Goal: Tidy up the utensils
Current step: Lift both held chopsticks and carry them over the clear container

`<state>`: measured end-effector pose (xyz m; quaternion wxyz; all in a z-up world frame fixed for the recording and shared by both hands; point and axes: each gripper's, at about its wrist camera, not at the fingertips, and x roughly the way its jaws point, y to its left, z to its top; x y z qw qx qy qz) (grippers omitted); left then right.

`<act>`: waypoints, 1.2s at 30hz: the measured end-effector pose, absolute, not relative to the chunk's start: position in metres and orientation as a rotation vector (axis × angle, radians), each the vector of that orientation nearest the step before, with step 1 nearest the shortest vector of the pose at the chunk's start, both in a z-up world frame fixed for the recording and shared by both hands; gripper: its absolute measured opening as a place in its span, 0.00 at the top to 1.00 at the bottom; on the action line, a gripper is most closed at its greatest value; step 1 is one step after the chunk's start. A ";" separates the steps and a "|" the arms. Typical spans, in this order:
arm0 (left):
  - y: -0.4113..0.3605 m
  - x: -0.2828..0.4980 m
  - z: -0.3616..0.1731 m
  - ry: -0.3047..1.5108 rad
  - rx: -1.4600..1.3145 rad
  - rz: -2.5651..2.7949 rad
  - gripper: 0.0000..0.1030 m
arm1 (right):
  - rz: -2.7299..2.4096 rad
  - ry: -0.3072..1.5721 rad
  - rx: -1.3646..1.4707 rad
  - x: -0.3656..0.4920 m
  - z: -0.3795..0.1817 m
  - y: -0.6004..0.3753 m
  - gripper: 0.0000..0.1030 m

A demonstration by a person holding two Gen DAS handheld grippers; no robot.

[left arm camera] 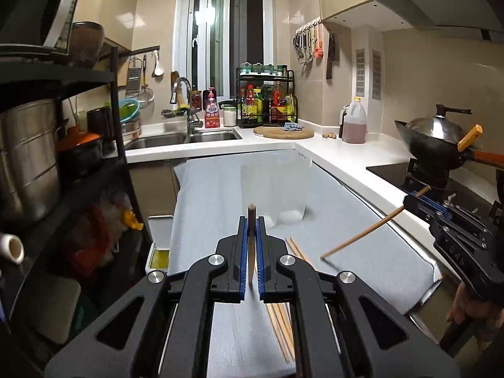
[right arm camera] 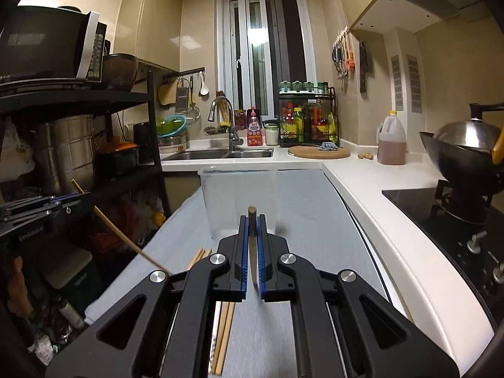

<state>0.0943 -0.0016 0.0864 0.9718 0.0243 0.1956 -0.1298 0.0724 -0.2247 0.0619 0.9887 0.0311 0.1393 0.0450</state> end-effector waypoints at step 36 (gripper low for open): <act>-0.051 0.265 0.227 0.262 0.031 -0.380 0.95 | 0.106 0.131 0.018 0.258 0.238 -0.220 0.95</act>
